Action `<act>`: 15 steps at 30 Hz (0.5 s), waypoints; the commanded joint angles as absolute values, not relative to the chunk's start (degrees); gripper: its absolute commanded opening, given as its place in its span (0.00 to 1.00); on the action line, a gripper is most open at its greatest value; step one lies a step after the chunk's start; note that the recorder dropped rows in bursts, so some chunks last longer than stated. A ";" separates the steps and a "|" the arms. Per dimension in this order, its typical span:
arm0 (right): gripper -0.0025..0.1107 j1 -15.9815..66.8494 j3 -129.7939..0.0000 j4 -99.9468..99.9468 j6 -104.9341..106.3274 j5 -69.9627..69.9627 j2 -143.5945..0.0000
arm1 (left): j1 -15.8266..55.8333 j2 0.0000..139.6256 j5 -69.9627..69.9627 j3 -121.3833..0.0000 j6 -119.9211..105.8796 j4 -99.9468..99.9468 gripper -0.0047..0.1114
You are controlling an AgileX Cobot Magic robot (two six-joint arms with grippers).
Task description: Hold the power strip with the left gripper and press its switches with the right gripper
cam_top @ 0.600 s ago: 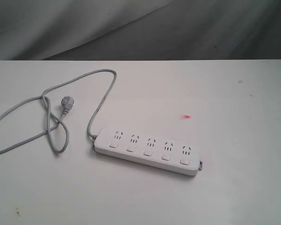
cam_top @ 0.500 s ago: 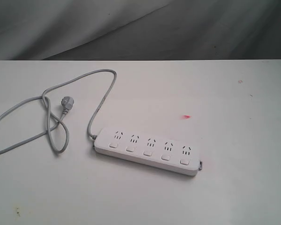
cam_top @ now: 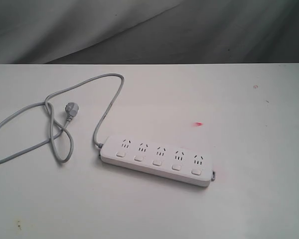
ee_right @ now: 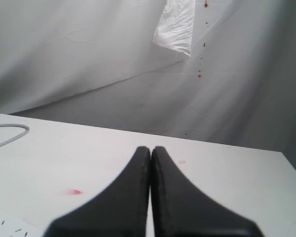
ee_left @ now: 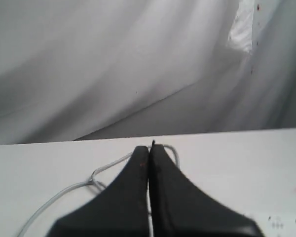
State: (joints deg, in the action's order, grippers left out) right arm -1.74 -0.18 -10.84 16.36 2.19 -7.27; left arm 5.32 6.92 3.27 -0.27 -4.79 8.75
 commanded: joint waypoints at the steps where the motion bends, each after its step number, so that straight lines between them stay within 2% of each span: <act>1: 0.02 -2.12 0.00 -11.13 15.99 2.18 -6.95 | 5.61 6.81 11.97 0.00 4.01 11.06 0.04; 3: 0.02 -2.12 0.00 -11.13 15.99 2.18 -6.95 | 5.61 6.81 11.79 0.00 7.89 11.06 0.04; 6: 0.02 -2.12 0.00 -11.13 15.99 2.18 -6.95 | 5.61 6.81 0.35 -2.94 8.49 11.06 0.04; 9: 0.02 -2.12 0.00 -11.13 16.11 2.18 -6.95 | 5.61 8.09 -10.71 -11.67 4.99 11.06 0.04; 13: 0.02 -2.12 0.00 -11.13 16.11 2.18 -6.95 | 5.61 14.87 -18.38 -19.58 -2.20 11.06 0.04; 15: 0.02 -2.12 0.00 -11.13 16.11 2.18 -6.95 | 5.61 23.27 -26.80 -26.17 -14.60 11.99 0.04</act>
State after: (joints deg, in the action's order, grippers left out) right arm -1.74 -0.18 -10.84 16.36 2.19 -7.27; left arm 5.32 16.79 -19.56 -21.24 -3.99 10.63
